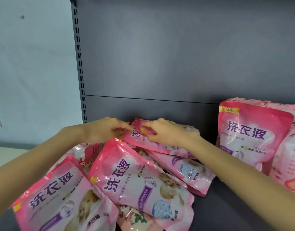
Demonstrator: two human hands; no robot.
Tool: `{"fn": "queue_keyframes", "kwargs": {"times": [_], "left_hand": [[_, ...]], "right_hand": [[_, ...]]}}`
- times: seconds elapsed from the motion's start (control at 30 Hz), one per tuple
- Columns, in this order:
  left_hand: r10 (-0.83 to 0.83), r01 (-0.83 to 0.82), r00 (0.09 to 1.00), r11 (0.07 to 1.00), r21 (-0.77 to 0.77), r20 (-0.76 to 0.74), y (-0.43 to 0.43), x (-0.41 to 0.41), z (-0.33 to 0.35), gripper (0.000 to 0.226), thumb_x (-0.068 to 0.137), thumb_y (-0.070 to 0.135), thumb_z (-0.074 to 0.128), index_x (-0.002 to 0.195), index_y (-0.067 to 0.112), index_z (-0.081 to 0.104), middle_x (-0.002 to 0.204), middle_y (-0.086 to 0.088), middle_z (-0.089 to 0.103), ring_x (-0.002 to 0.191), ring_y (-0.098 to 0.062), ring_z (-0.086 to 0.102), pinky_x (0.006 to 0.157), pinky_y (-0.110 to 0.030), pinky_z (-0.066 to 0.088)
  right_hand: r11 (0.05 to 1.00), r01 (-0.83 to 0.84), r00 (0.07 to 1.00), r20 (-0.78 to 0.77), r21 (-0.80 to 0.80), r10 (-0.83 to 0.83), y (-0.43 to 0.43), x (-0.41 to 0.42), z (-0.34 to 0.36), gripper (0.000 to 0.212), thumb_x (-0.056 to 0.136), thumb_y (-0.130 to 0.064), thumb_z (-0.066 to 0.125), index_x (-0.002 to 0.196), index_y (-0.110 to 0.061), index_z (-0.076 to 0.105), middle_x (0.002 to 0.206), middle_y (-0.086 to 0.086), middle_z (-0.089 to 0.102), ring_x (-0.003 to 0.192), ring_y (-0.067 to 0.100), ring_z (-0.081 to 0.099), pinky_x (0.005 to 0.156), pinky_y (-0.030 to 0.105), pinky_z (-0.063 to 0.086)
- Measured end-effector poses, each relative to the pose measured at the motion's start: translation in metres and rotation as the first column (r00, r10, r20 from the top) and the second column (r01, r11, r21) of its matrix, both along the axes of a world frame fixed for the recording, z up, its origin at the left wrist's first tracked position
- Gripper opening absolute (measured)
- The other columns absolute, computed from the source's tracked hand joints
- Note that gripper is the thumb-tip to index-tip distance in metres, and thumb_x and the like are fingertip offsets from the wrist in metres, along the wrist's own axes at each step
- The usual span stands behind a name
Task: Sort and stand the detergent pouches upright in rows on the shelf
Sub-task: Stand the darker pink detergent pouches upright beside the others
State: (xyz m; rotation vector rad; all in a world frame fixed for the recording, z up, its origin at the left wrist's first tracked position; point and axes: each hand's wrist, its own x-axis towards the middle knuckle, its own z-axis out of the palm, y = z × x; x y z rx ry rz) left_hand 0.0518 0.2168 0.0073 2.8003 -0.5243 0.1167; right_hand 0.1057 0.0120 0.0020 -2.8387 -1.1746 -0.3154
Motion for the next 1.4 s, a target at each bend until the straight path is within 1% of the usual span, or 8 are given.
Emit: {"fn": "queue_keyframes", "kwargs": {"times": [0.17,0.4,0.53,0.73,0.83,0.97,1.2,1.4], "left_hand": [[-0.019,0.018,0.999,0.999,-0.043,-0.029,0.003,0.003,0.004,0.037,0.094,0.004,0.049,0.123,0.025,0.06,0.111,0.025,0.057,0.09,0.023,0.052,0.083,0.004,0.036],[-0.047,0.045,0.997,0.999,-0.03,-0.065,0.008,0.009,0.003,0.031,0.093,0.012,0.053,0.12,0.024,0.062,0.108,0.029,0.055,0.085,0.031,0.048,0.084,0.005,0.034],[-0.041,0.04,0.992,0.999,-0.014,-0.115,0.007,0.007,0.006,0.031,0.095,0.018,0.05,0.124,0.026,0.058,0.12,0.023,0.054,0.103,0.015,0.051,0.098,-0.007,0.034],[0.018,-0.015,0.998,0.998,-0.06,0.052,0.002,0.011,0.007,0.053,0.091,0.028,0.056,0.141,0.021,0.037,0.137,0.014,0.046,0.116,0.014,0.043,0.092,-0.002,0.027],[0.044,-0.046,0.983,0.999,0.006,0.179,-0.005,0.022,0.013,0.067,0.091,0.023,0.057,0.147,0.014,0.021,0.152,-0.001,0.028,0.138,-0.013,0.028,0.104,-0.014,0.019],[0.005,-0.021,0.97,0.998,0.063,0.243,-0.02,0.042,0.021,0.066,0.09,0.02,0.06,0.146,0.014,0.026,0.152,-0.002,0.029,0.139,-0.017,0.028,0.11,-0.023,0.019],[-0.074,0.073,0.956,0.997,0.015,0.283,-0.057,0.068,0.041,0.012,0.082,0.015,0.069,0.085,0.008,0.059,0.079,-0.005,0.06,0.074,-0.021,0.049,0.065,-0.026,0.036],[-0.06,0.103,0.956,0.985,-0.137,0.288,-0.074,0.076,0.061,0.036,0.077,0.02,0.074,0.057,0.021,0.044,0.058,0.008,0.052,0.06,-0.013,0.043,0.065,-0.028,0.038]], "right_hand": [[0.998,0.059,0.99,0.127,-0.004,-0.058,0.016,-0.006,0.0,0.05,0.087,-0.009,0.047,0.137,-0.018,0.042,0.112,0.012,0.059,0.101,0.033,0.057,0.071,0.032,0.039],[0.995,0.071,0.979,0.189,0.065,-0.082,0.013,0.0,0.005,0.033,0.077,0.011,0.042,0.104,-0.003,0.056,0.093,0.015,0.058,0.089,0.037,0.059,0.062,0.034,0.037],[0.966,0.024,0.99,0.129,0.259,-0.059,-0.003,0.007,0.012,0.05,0.075,0.014,0.041,0.114,-0.009,0.062,0.104,0.017,0.065,0.094,0.037,0.061,0.075,0.041,0.051],[0.848,0.05,0.997,0.028,0.527,-0.076,-0.023,0.023,0.014,0.029,0.084,-0.007,0.064,0.059,-0.009,0.05,0.057,0.004,0.047,0.057,0.021,0.038,0.056,0.033,0.035],[0.771,0.055,0.998,-0.044,0.635,-0.034,-0.028,0.019,0.016,0.008,0.083,-0.011,0.068,0.08,-0.004,0.068,0.076,0.013,0.069,0.074,0.029,0.062,0.071,0.039,0.05],[0.678,0.04,0.997,-0.078,0.734,0.026,-0.037,0.013,0.021,0.006,0.082,-0.01,0.07,0.086,-0.013,0.072,0.082,0.001,0.073,0.075,0.01,0.068,0.072,0.022,0.053],[0.675,0.033,0.998,-0.058,0.737,0.014,-0.058,0.007,0.037,0.005,0.079,-0.006,0.071,0.083,-0.008,0.071,0.079,0.002,0.072,0.067,-0.002,0.063,0.067,0.013,0.051],[0.74,0.069,0.998,-0.053,0.669,-0.045,-0.082,0.002,0.059,0.016,0.079,-0.007,0.072,0.071,-0.02,0.065,0.069,-0.007,0.067,0.053,-0.01,0.055,0.058,0.008,0.044]]}}
